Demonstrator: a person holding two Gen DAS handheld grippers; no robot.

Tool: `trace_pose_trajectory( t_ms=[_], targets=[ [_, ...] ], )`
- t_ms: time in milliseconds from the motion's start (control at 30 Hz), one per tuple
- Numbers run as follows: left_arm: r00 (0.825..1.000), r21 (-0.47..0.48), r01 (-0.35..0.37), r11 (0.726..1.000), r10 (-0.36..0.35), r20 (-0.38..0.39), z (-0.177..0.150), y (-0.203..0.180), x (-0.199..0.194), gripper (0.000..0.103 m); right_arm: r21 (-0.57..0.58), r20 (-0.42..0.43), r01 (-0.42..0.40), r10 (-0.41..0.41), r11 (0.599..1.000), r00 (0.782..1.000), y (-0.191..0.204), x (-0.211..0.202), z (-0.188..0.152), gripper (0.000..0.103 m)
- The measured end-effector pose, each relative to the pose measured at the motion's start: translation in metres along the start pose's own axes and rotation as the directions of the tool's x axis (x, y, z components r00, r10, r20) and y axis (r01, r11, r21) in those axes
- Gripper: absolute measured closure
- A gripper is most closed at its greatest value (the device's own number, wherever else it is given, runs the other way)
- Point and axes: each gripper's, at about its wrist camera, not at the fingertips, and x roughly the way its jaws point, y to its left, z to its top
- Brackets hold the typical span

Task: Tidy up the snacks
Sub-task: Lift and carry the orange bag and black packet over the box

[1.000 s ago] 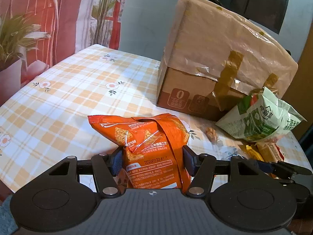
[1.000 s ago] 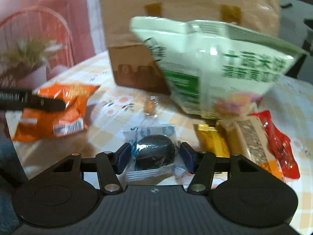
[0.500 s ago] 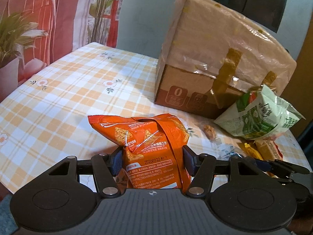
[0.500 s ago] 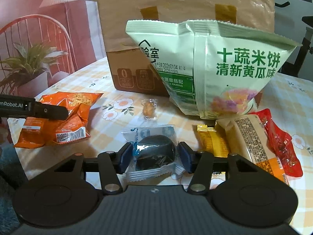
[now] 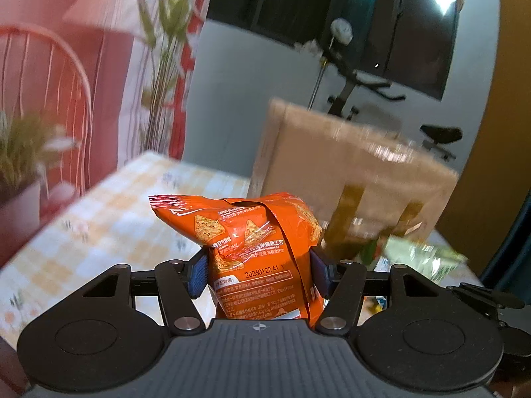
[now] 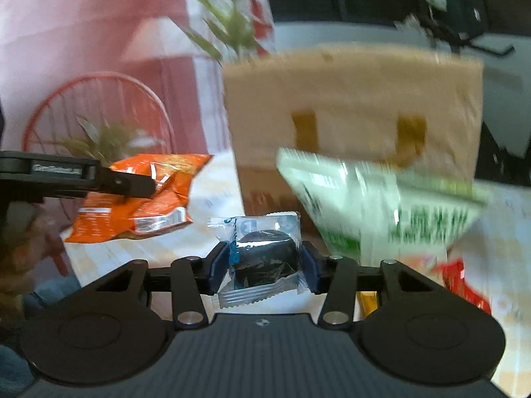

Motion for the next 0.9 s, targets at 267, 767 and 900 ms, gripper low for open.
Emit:
trace_pose_trajectory(
  t_ms=[267,767,900],
  targets=[
    [0.990,0.082,0.061,0.995,-0.071,0.121,0.049,-0.025,-0.023,0.040,0.041,0.170,-0.041,0.034,0.998,0.985,-0.002,-0.035,0.038,0.054],
    [0.982,0.186,0.142,0.972,-0.162,0.095,0.144,-0.084,0.086,0.039,0.058,0.282,0.230,-0.237,0.971,0.930,-0.091,0.002,0.146,0.054],
    [0.993,0.193,0.098,0.976,-0.109,0.050,0.155,-0.093,0.127,0.039,0.083,0.210,0.265,-0.277,0.961,0.938,-0.115,0.031,0.156,0.054]
  ],
)
